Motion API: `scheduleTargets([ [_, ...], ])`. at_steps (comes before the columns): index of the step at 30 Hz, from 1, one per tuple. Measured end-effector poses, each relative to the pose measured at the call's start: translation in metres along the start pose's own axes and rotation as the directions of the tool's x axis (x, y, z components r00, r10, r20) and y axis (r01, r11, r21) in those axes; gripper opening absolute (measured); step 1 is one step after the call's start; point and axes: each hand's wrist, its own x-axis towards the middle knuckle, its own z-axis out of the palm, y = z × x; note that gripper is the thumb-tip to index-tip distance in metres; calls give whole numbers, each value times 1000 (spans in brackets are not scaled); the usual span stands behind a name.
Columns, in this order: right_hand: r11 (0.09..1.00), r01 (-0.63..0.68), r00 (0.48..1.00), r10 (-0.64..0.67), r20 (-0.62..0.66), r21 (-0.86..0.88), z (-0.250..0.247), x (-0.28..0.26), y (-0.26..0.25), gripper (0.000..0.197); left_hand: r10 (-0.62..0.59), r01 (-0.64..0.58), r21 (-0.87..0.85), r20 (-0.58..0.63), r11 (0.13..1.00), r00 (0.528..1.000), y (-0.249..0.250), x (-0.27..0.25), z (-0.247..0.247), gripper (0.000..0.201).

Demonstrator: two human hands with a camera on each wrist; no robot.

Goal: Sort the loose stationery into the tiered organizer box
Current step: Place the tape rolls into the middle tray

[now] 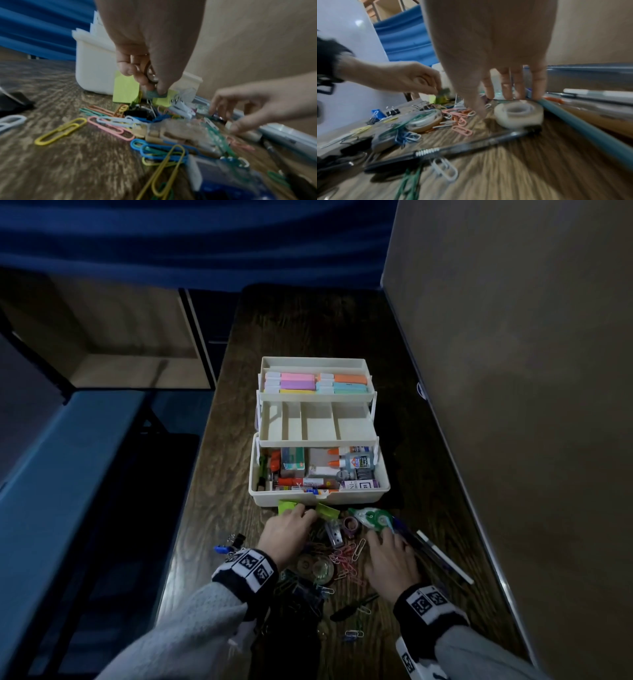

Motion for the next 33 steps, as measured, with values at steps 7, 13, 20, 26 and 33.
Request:
scheduleTargets([
  [7,999,7,1000,-7,3,-45,1,-1,4,45,-5,-11,-109,-143,994,990,-10,-22,-12,22],
  [13,1000,-6,999,5,-36,-25,3,-12,9,47,-39,19,-119,-172,993,984,-18,-40,-11,21],
  [20,999,27,1000,-26,-9,33,7,-14,14,42,-63,50,-96,-134,994,989,-17,-46,-12,23],
  [26,981,113,994,-112,-17,159,5,-18,24,34,-73,62,-90,-122,994,990,-18,-49,-14,23],
  [33,973,123,992,-126,5,197,-28,14,-9,41,-29,9,-131,-150,991,988,-8,-48,-19,22],
])
